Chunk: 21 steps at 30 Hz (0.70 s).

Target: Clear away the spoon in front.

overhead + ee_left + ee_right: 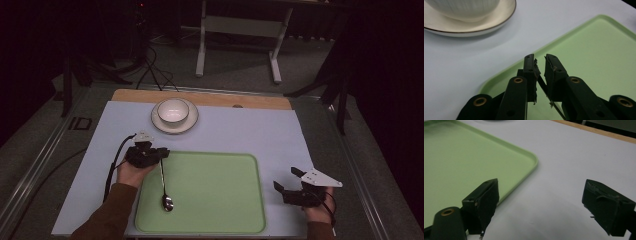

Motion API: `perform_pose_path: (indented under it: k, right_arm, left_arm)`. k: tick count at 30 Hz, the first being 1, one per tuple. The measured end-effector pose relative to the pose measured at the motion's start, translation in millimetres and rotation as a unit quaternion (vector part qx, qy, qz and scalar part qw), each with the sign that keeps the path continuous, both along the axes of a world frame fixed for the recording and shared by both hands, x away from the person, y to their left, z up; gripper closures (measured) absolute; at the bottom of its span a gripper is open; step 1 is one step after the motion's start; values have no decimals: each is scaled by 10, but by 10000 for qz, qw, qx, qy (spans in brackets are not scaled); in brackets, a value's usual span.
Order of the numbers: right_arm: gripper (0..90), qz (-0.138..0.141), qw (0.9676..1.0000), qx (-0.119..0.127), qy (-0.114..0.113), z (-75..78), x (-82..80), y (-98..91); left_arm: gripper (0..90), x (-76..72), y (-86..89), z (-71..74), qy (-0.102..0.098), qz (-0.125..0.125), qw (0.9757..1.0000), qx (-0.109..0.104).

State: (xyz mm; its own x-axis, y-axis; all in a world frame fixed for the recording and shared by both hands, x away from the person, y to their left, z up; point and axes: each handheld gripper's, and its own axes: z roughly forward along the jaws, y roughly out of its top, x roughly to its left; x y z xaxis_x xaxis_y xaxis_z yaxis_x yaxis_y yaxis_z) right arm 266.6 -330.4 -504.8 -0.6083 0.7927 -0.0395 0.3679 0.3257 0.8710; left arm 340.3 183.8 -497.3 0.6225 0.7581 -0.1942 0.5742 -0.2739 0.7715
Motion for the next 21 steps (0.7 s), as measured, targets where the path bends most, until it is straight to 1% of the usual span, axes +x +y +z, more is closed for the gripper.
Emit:
perform_pose_path:
  k: [5, 9, 18, 21]
  right_arm:
    - [139, -2, 10000, -4, -2, 1, -2, 2]
    - [138, 3, 10000, -12, -2, 1, 0, 2]
    - [138, 26, 10000, -91, -5, -1, 2, 11]
    - [138, 23, 10000, -90, -14, -1, 3, 7]
  left_arm:
    - [795, -9, 11, -38, 38, -4, 10000, -12]
    - [793, -21, 23, -74, 58, -59, 10000, 17]
    - [795, -38, 26, -131, 72, -135, 9998, -85]
    - [795, -46, 33, -154, 108, -134, 9998, -103]
